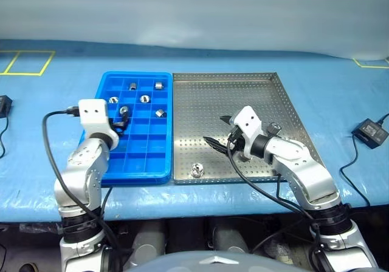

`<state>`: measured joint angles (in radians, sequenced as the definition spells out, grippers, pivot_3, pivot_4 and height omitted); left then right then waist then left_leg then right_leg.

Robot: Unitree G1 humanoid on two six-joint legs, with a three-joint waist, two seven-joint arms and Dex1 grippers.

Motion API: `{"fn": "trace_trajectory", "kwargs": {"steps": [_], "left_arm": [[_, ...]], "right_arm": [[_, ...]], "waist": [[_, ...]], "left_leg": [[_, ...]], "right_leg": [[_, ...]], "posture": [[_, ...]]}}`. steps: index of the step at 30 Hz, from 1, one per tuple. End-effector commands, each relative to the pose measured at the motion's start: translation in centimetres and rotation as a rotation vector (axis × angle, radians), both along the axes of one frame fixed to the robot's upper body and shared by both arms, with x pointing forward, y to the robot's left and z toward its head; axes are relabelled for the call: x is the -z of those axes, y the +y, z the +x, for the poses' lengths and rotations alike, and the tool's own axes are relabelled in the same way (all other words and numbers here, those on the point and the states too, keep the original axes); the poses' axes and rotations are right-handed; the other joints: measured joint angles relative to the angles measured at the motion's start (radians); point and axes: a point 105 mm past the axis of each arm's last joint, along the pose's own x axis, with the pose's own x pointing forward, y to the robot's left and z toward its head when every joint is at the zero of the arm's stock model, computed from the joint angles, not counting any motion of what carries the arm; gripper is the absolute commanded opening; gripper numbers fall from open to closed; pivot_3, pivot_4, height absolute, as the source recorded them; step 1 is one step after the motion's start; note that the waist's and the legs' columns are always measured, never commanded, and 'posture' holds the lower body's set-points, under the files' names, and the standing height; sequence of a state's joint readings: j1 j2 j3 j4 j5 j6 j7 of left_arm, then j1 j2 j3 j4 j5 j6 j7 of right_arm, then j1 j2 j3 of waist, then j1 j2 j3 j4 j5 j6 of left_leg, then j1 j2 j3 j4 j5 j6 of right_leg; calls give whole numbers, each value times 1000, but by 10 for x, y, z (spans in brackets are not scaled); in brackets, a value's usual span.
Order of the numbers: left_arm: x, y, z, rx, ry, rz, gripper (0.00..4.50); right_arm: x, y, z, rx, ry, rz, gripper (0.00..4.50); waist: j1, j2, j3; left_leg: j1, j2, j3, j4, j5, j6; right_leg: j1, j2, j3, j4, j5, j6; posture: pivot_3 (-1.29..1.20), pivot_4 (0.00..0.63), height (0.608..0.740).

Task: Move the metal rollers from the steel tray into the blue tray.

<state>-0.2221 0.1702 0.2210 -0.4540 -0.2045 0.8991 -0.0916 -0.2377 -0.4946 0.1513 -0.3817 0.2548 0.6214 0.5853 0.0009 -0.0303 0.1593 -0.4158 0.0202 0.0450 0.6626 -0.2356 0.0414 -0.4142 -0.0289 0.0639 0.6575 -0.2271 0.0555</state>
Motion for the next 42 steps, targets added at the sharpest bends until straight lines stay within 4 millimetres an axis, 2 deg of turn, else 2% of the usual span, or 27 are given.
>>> {"fn": "trace_trajectory", "kwargs": {"steps": [1, 2, 3, 5, 7, 9, 14, 17, 20, 25, 30, 36, 42], "left_arm": [[-20, -14, 2, 94, -97, 7, 3429], [-23, -27, 0, 170, -109, -15, 3429], [-24, -49, -7, 314, -112, -22, 3429], [-23, -90, -30, 623, -104, -14, 3429], [-16, -111, -49, 826, -69, 19, 3429], [-5, -120, -62, 954, -6, 75, 3429], [16, -127, -77, 1123, 116, 180, 3429], [27, -127, -79, 1188, 179, 258, 3429], [36, -126, -76, 1229, 223, 327, 3429], [43, -121, -58, 1198, 234, 441, 3429], [45, -123, -52, 1205, 235, 455, 3429], [53, -129, -63, 1285, 274, 429, 3429], [64, -126, -66, 1305, 322, 481, 3429]], "right_arm": [[-14, -7, -2, 21, -59, -3, 4500], [-14, -8, -3, 26, -59, -5, 4500], [-12, -11, -5, 30, -52, -17, 4500], [-7, -13, -9, 18, -32, -53, 4500], [-4, -14, -14, -1, -17, -81, 4500], [-3, -16, -18, -9, -10, -101, 4500], [0, -24, -18, 20, -6, -137, 4500], [1, -26, -17, 33, -10, -141, 4500], [0, -27, -17, 43, -16, -138, 4500], [1, -28, -18, 70, -23, -128, 4500], [1, -31, -19, 91, -28, -124, 4500], [0, -29, -19, 95, -35, -119, 4500], [1, -29, -18, 100, -34, -114, 4500]], "waist": [[-10, 0, 0], [-15, 0, 0], [-16, 0, 0], [-19, 0, 0], [-21, 0, 0], [-25, 0, 0], [-38, 1, 0], [-37, 1, 0], [-38, 1, 0], [-38, 1, 0], [-42, 1, 0], [-46, 2, -1], [-47, 4, -2]], "left_leg": [[0, 0, 0, 0, 0, 0], [0, 0, 0, 0, 0, 0], [0, 1, 0, -1, 0, 0], [0, 0, 0, -1, 0, 0], [0, 0, 0, -1, 0, 0], [0, 0, 1, -1, 0, 0], [2, 2, 2, 0, 0, 0], [1, 1, 2, 0, 0, 0], [1, 1, 2, 0, 0, 0], [1, 1, 2, 0, 0, 0], [1, 1, 2, 0, 0, 0], [1, 1, 2, 0, 0, 0], [2, 1, 2, 0, 0, 0]], "right_leg": [[0, 0, 0, 0, 0, 0], [0, 1, 0, 0, 0, 0], [0, 1, 0, 0, 0, 0], [0, 1, 0, 0, 0, -1], [0, 0, 0, 0, -1, -1], [-1, 0, 1, 0, -1, -1], [0, 2, 2, 1, -1, -2], [0, 2, 2, 1, -1, -1], [-1, 2, 2, 0, -1, -1], [-1, 2, 2, 0, -1, -1], [-1, 2, 2, 0, -2, 0], [0, 2, 2, 1, -3, 2], [0, 2, 2, 1, -3, 3]], "posture": [[-5, 150, 740], [-9, 150, 740], [-12, 150, 740], [-20, 150, 740], [-20, 150, 740], [-32, 150, 740], [-42, 150, 740], [-51, 150, 740], [-63, 150, 740], [-89, 150, 740], [-105, 150, 740], [-109, 150, 740], [-107, 150, 740]]}}
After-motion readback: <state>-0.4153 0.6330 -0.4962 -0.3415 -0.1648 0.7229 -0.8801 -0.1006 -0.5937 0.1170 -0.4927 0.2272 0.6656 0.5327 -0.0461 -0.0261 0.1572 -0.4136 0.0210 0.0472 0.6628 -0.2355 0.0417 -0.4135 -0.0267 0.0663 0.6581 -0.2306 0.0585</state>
